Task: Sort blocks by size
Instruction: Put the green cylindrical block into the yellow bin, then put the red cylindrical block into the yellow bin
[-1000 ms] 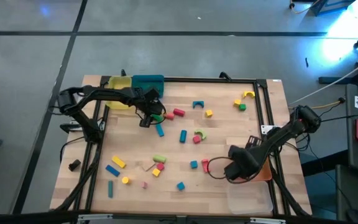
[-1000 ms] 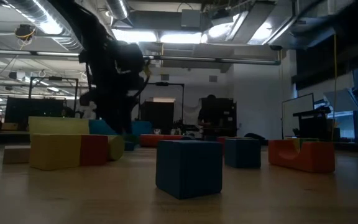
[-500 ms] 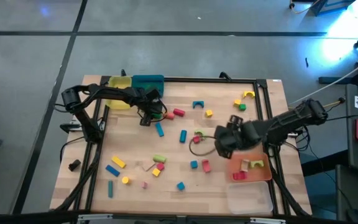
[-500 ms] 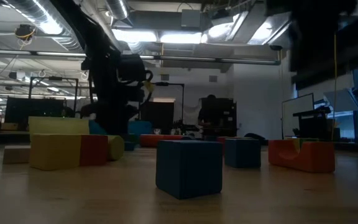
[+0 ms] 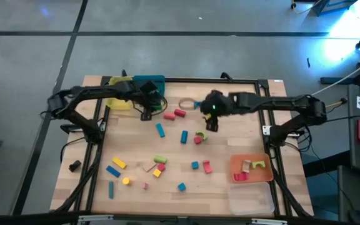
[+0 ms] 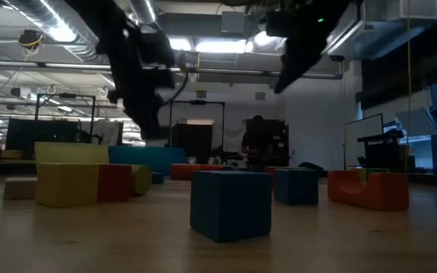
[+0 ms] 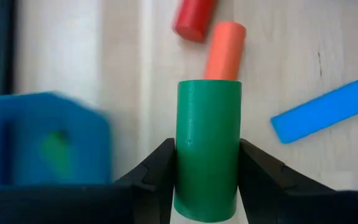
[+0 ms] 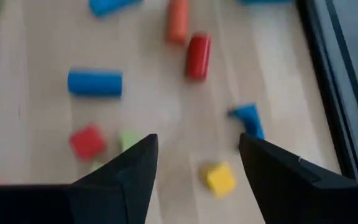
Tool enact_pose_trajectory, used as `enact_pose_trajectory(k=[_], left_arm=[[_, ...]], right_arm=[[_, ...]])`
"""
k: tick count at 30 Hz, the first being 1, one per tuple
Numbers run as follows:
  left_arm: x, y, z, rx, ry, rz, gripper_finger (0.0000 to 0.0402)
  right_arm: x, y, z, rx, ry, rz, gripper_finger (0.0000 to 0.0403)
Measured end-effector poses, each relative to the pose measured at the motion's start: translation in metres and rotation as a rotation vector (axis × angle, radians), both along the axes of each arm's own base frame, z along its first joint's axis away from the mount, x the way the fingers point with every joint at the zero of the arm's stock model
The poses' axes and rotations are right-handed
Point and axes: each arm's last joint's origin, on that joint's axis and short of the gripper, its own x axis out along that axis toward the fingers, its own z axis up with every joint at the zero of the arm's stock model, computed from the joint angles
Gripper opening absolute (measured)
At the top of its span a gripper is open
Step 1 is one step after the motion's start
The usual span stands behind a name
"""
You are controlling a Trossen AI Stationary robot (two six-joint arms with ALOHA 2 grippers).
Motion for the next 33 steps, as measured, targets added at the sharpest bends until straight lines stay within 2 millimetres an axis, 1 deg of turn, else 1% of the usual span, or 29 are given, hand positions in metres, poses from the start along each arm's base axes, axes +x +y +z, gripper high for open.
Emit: enact_pose_trajectory(k=[2, 5, 8, 11, 16, 20, 22, 27, 30, 33], left_arm=[[-0.009, 0.001, 0.017, 0.045, -0.018, 0.047, 0.0120], [-0.027, 0.002, 0.036, 0.115, -0.031, 0.158, 0.0120], [-0.046, 0.003, 0.049, 0.157, -0.029, 0.349, 0.0120], [-0.064, 0.004, 0.054, 0.178, 0.004, 0.573, 0.0122], [-0.085, 0.004, 0.052, 0.214, 0.113, 0.859, 0.0128], [-0.094, 0.007, 0.048, 0.185, 0.107, 1.038, 0.0130], [-0.097, 0.009, 0.043, 0.173, 0.101, 1.086, 0.0131], [-0.101, 0.012, 0.027, 0.156, 0.144, 1.131, 0.0142], [-0.103, 0.014, 0.020, 0.147, 0.150, 1.170, 0.0160], [-0.104, 0.016, 0.017, 0.141, 0.155, 1.196, 0.0180]], right_arm=[[0.005, -0.014, 0.001, -0.009, -0.052, -0.007, 0.0229], [0.014, -0.031, -0.001, -0.029, -0.130, -0.044, 0.0229], [0.027, -0.044, -0.008, -0.041, -0.187, -0.074, 0.0229], [0.041, -0.052, -0.021, -0.049, -0.214, -0.086, 0.0229], [0.067, -0.058, -0.048, -0.066, -0.255, -0.087, 0.0229], [0.082, -0.062, -0.071, -0.055, -0.274, -0.072, 0.0229], [0.086, -0.063, -0.083, -0.049, -0.249, -0.072, 0.0229], [0.092, -0.065, -0.107, -0.040, -0.196, -0.077, 0.0229], [0.094, -0.065, -0.116, -0.018, -0.173, -0.062, 0.0229], [0.093, -0.064, -0.118, -0.005, -0.157, -0.055, 0.0229]])
